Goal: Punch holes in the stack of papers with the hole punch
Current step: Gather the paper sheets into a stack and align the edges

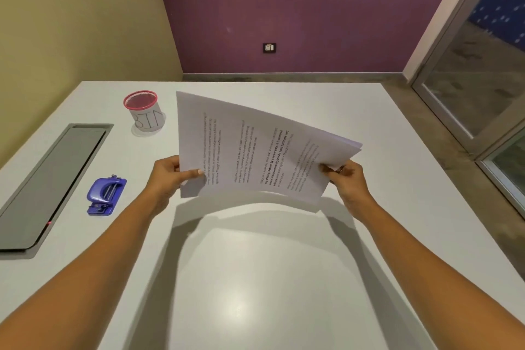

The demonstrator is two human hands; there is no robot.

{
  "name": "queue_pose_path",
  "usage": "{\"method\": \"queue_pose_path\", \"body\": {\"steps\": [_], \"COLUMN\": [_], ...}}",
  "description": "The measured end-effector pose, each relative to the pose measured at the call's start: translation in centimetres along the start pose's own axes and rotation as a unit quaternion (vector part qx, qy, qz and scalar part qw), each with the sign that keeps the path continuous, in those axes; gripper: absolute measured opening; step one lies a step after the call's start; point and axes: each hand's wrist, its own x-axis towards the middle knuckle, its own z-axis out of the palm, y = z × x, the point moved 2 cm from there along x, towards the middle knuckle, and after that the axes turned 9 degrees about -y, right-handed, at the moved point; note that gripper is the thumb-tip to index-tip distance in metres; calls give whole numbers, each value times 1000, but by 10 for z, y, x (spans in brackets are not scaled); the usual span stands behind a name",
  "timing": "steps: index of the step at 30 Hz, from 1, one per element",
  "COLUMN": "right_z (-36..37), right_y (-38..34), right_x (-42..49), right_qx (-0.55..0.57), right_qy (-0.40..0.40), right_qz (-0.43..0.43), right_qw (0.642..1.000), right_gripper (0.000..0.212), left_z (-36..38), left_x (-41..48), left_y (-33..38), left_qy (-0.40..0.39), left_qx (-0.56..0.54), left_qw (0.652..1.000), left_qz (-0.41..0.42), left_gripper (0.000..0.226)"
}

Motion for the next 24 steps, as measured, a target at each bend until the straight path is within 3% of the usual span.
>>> {"method": "queue_pose_path", "body": {"steps": [15,24], "right_z": [3,3], "right_y": [13,2], "right_x": [-1,2], "right_qx": [-26,-31], "right_qy": [11,27], "right_qz": [37,10], "right_qw": [999,999], "right_gripper": [17,17], "left_z": [15,16], "left_x": [-7,-5], "left_y": [-23,-13], "left_qy": [-21,-9], "left_qx": [-46,-51], "left_qw": [999,998], "left_qz": [1,30], "left_gripper": [32,34]}}
